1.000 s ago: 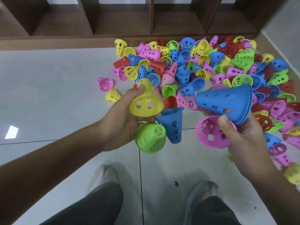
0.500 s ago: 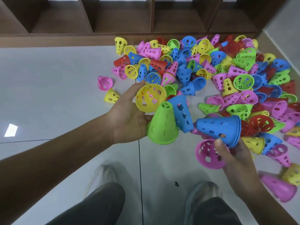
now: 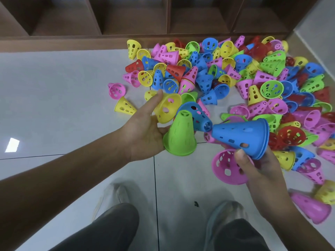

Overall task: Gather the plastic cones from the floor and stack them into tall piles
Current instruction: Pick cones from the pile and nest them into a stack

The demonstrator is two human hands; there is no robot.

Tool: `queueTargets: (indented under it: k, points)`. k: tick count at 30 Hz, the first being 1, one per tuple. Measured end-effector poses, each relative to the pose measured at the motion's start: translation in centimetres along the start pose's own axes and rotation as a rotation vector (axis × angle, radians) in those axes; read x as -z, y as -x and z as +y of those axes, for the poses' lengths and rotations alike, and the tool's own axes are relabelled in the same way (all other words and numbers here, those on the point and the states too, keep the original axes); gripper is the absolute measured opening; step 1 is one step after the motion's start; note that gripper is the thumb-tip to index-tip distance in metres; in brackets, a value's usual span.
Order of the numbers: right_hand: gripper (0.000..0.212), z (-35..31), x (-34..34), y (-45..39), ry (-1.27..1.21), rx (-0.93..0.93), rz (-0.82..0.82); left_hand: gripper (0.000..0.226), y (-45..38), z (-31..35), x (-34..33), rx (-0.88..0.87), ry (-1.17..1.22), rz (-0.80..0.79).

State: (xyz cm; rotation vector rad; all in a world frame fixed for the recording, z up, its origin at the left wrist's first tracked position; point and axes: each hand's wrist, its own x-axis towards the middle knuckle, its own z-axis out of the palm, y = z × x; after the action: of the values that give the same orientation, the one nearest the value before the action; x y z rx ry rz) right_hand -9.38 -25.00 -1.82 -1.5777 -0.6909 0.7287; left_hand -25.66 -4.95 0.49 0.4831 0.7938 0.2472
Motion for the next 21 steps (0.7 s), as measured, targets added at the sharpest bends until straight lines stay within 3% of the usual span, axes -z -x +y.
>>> queueTargets:
  k: [5,11,18,21]
  points:
    - [0.035,-0.9,-0.5,-0.8,-0.011,0.021,0.023,0.056,0.0,-0.7,-0.2,-0.079,-0.125,0.085]
    - [0.032,-1.9,-1.7,-2.3,-0.015,0.032,-0.027,0.031,0.3,-1.4,-0.1,-0.191,-0.351,0.131]
    - [0.038,-2.4,-2.3,-3.4,-0.024,0.042,-0.023,0.045,-0.1,-1.3,0.7,-0.245,-0.559,0.228]
    - [0.037,-2.5,-2.3,-3.3,-0.022,0.033,-0.018,0.04,0.0,-1.6,0.9,-0.269,-0.614,0.214]
